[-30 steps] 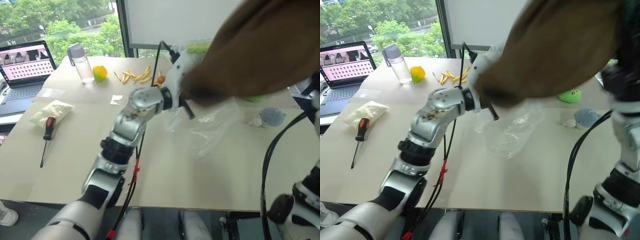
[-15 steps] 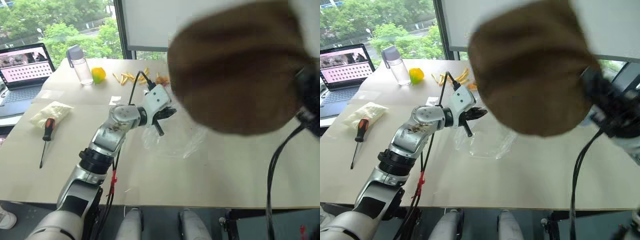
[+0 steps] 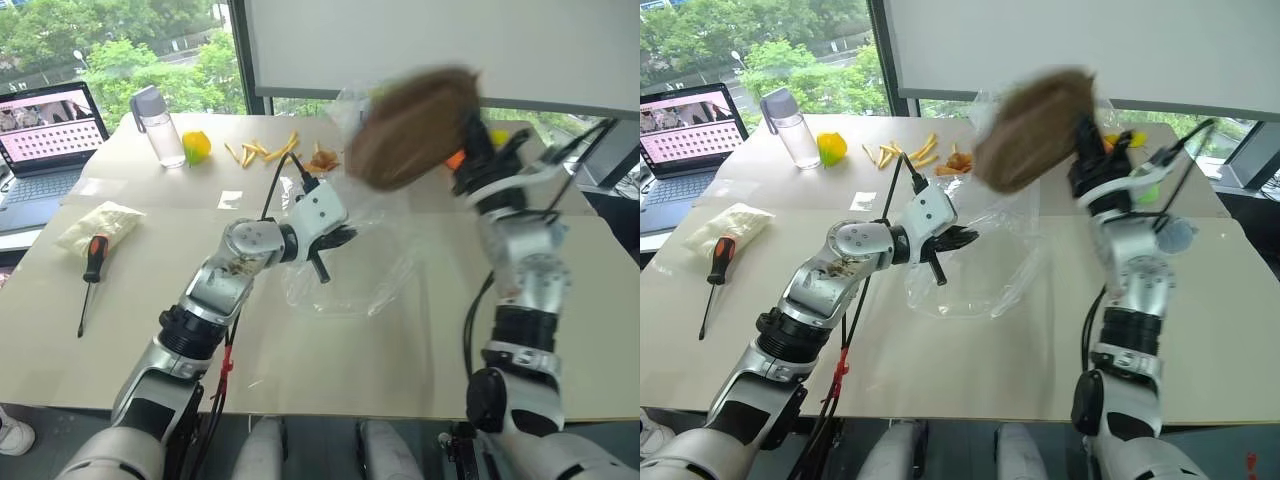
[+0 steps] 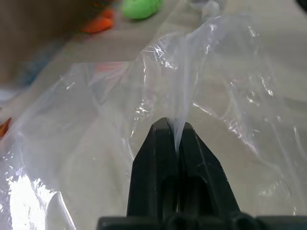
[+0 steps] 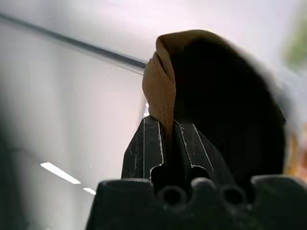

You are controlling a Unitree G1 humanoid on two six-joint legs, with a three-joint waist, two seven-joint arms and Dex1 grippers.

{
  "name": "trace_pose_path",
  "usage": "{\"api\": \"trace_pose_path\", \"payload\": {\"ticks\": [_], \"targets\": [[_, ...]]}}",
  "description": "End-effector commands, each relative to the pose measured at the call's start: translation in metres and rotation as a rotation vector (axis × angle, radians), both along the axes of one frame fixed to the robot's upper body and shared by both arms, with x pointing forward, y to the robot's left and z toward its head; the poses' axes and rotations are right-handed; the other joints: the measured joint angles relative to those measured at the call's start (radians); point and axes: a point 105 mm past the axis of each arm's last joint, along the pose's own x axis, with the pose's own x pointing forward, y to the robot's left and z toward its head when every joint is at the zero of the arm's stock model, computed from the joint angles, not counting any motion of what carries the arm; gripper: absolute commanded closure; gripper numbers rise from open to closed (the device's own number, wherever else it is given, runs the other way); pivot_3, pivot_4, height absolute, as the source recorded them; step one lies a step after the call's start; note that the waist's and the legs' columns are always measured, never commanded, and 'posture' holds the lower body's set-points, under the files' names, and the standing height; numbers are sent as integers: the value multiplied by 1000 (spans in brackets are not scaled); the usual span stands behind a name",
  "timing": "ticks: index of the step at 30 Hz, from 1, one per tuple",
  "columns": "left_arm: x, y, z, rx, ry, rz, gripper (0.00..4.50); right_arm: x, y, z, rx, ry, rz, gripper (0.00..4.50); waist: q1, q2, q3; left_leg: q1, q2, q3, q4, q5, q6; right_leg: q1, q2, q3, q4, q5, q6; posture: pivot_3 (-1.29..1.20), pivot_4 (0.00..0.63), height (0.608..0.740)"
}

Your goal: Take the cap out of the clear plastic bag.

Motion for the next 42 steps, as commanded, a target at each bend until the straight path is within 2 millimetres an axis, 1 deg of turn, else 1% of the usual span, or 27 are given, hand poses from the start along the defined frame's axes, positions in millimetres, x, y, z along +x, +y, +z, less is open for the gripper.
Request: {"api": "trace_pose_path", "payload": {"ticks": [1,2,3,5,6,8,11,12,13,15,16,19,22,23,26,27,29,30,31,32,33,34,36,37,39,40,42], "targets": [[-2,-1,16,-37,-47,13,4500,5,-3,-27,-43,127,-30,4491,1,0,0,0,0,0,0,0,0,0,0,0,0,0,-1,0,150,740],[-2,-2,17,-43,-48,16,4500,8,-6,-53,-73,233,-40,4491,1,0,0,0,0,0,0,0,0,1,0,0,-1,0,-1,0,150,740],[-2,-2,17,-48,-48,19,4500,8,-9,-71,-116,300,-41,4491,1,0,0,0,0,0,0,0,0,2,0,0,-2,0,0,0,150,740],[-1,-1,18,-50,-48,22,4500,4,-17,-94,-180,392,-50,4491,2,0,0,1,0,0,0,0,0,2,0,0,-1,0,1,0,150,740],[-1,-1,18,-50,-47,23,4500,3,-21,-101,-198,421,-57,4491,0,0,0,1,0,0,1,0,0,2,0,0,-1,-1,1,0,150,740],[-1,1,17,-49,-46,26,4500,-4,-33,-112,-291,459,-84,4491,-6,0,0,1,0,0,1,0,1,2,0,0,-1,-1,3,0,150,740],[0,3,16,-63,-25,37,4500,-11,-39,-112,-355,443,-79,4491,-12,0,0,3,0,0,2,1,2,3,0,0,-1,0,3,0,150,740],[1,4,18,-98,8,43,4500,-12,-39,-112,-374,436,-71,3602,-14,0,0,4,0,0,2,1,2,4,1,0,-1,0,2,0,150,740],[1,6,19,-127,37,48,4500,-14,-38,-111,-393,430,-64,3413,-16,0,0,5,1,0,1,1,2,4,1,0,-1,0,2,0,150,740],[0,10,19,-152,93,52,4500,-15,-36,-110,-445,421,-59,2685,-20,0,0,5,1,0,1,1,2,4,1,0,-1,0,3,0,150,740],[-1,12,18,-151,117,50,4500,-16,-36,-111,-468,421,-62,2472,-24,0,0,5,1,0,1,1,2,4,1,0,-1,0,3,0,150,740],[-8,19,10,-147,189,37,4500,-15,-34,-111,-515,413,-65,1369,-29,0,0,4,1,0,1,1,2,4,1,1,0,0,3,0,150,740],[-19,29,9,-172,266,11,3655,-13,-30,-111,-586,403,-63,334,-32,0,0,4,1,0,1,1,2,4,1,1,0,0,3,0,150,740],[-22,33,10,-173,281,8,3282,-13,-29,-111,-612,398,-62,48,-32,0,0,4,1,0,1,1,2,4,1,1,0,0,3,0,150,740],[-26,45,14,-195,312,8,2206,-11,-27,-110,-663,387,-56,0,-32,0,0,4,1,0,1,1,2,3,1,1,0,0,3,0,150,740],[-29,49,20,-237,330,-1,1849,-11,-26,-109,-676,383,-53,0,-32,0,0,4,1,0,1,1,2,4,1,1,0,0,3,0,150,740],[-35,59,40,-355,367,-37,1161,-10,-24,-108,-709,370,-41,0,-32,0,0,4,1,0,1,1,2,4,1,1,-1,0,3,0,150,740],[-41,67,55,-424,379,-76,751,-10,-22,-105,-712,354,-28,0,-33,0,0,4,1,0,1,1,2,4,1,1,-1,0,3,0,150,740],[-46,75,69,-489,381,-108,435,-10,-20,-101,-713,337,-15,0,-33,0,0,4,1,0,1,1,2,4,1,1,-1,0,3,0,150,740],[-46,89,87,-590,375,-110,62,-11,-19,-94,-707,309,1,0,-34,0,0,4,1,0,1,1,2,3,1,0,-1,0,3,0,150,740],[-45,104,102,-680,362,-97,62,-13,-18,-86,-705,281,15,0,-33,0,0,4,1,0,1,1,2,3,1,0,0,0,3,0,150,740],[-41,119,113,-758,345,-61,62,-14,-18,-80,-711,255,26,0,-33,-1,0,4,1,0,1,1,2,3,1,0,0,0,3,0,150,740],[-31,149,124,-872,309,48,62,-17,-17,-67,-728,207,41,0,-33,0,0,4,1,0,2,1,2,4,1,0,-1,0,4,0,150,740],[-21,174,126,-938,260,164,62,-20,-16,-57,-735,163,47,0,-33,0,0,4,1,0,2,1,2,4,1,0,-1,0,4,0,150,740],[-9,205,124,-1010,200,320,62,-23,-17,-47,-764,107,40,0,-34,0,0,5,1,0,1,1,2,4,1,0,-1,0,4,0,150,740],[0,222,109,-998,165,448,62,-24,-20,-44,-837,76,-8,0,-32,0,0,5,1,0,1,1,2,4,1,0,-1,0,4,0,150,740],[11,240,78,-942,123,640,62,-24,-27,-44,-901,72,-83,0,-30,-1,0,5,1,0,1,1,2,5,1,0,-1,0,4,0,150,740]]}}
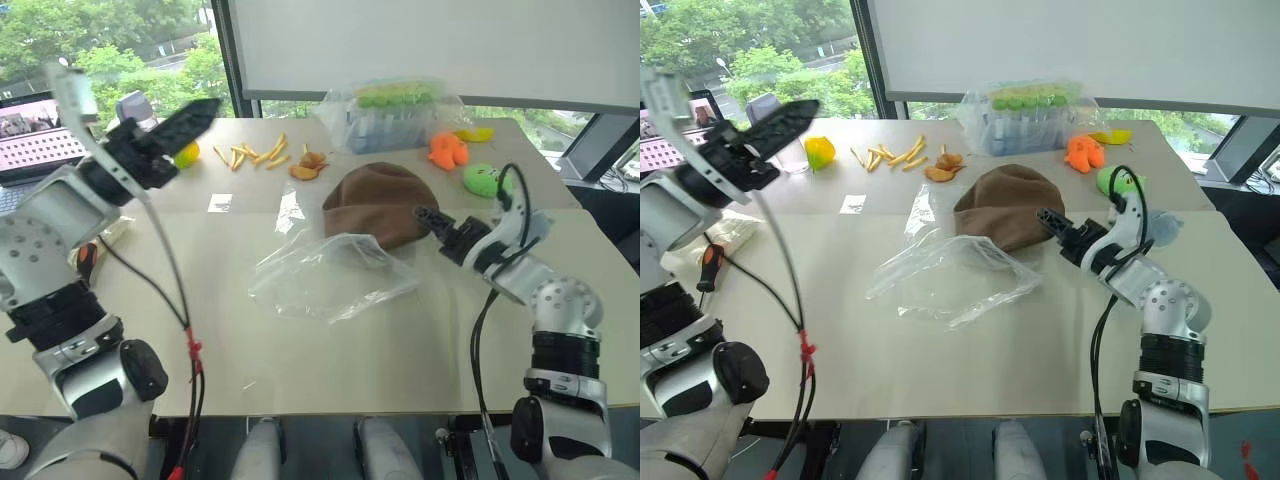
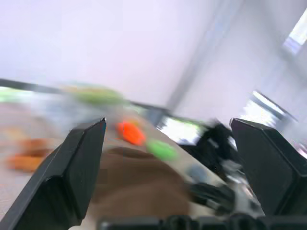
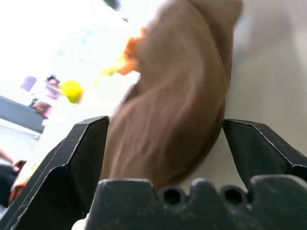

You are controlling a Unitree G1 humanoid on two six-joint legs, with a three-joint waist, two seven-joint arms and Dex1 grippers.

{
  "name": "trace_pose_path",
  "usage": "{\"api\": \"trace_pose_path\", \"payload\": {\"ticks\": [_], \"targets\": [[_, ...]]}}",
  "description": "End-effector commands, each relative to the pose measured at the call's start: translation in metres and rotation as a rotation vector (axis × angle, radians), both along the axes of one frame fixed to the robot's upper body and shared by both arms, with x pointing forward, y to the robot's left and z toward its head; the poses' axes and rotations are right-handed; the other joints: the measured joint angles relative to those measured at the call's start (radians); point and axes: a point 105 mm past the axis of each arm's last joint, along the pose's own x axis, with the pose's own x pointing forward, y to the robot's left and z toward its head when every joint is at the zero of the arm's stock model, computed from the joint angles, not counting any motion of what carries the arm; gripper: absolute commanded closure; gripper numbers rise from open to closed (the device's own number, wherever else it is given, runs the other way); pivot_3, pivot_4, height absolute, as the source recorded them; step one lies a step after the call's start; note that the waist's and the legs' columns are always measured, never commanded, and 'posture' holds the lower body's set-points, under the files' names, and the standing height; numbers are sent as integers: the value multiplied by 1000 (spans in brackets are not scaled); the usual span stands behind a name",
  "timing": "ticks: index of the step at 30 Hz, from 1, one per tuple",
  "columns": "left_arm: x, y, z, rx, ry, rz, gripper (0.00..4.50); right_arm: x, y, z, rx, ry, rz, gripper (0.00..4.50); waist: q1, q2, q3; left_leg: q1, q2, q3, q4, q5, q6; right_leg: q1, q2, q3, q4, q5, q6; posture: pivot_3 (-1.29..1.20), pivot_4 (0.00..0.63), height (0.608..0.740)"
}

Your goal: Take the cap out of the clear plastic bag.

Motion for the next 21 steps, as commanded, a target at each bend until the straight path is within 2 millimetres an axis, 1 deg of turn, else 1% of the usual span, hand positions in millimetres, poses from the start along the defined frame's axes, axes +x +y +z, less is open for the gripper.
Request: {"api": "trace_pose_path", "payload": {"ticks": [1,3,5,8,10,14,16,17,21], "targets": [[19,40,-47,133,74,362,62,-5,-11,25,-124,-155,-78,0,2,-1,0,0,0,0,0,0,0,0,0,0,-1,0,0,0,150,740],[24,34,-68,191,97,456,62,-11,-22,23,-160,-158,-116,0,13,-4,-1,-1,0,0,-1,0,0,-1,0,0,-2,1,-1,0,150,740],[26,29,-83,222,102,540,62,-17,-35,13,-205,-122,-155,0,30,-5,-1,-1,0,0,-1,0,0,0,-1,0,-2,1,0,0,150,740],[27,14,-105,197,114,550,62,-28,-63,-9,-336,-60,-271,0,53,-7,-1,-4,-1,0,1,0,-1,-1,-2,0,-4,2,1,0,150,740],[27,6,-118,244,112,555,62,-32,-76,-18,-461,-68,-353,0,56,-7,-1,-5,-1,1,1,0,-1,-1,-2,0,-5,2,0,0,150,740],[25,-4,-140,307,84,575,62,-36,-87,-31,-614,-141,-465,0,48,-6,-2,-3,-1,2,1,0,-1,-1,-2,1,-5,1,-3,0,150,740],[23,-9,-151,335,70,581,62,-38,-92,-41,-681,-156,-524,0,42,-7,-3,-2,0,3,0,0,-1,0,-1,1,-5,1,-3,0,150,740],[23,-13,-155,344,63,579,62,-38,-95,-46,-695,-162,-545,0,37,-7,-3,-1,0,3,0,0,-1,0,-1,1,-5,1,-3,0,150,740],[20,-15,-178,333,103,584,62,-36,-104,-59,-692,-165,-593,0,36,-7,-3,0,0,4,0,0,-1,1,-1,2,-5,0,-3,0,150,740]]}}
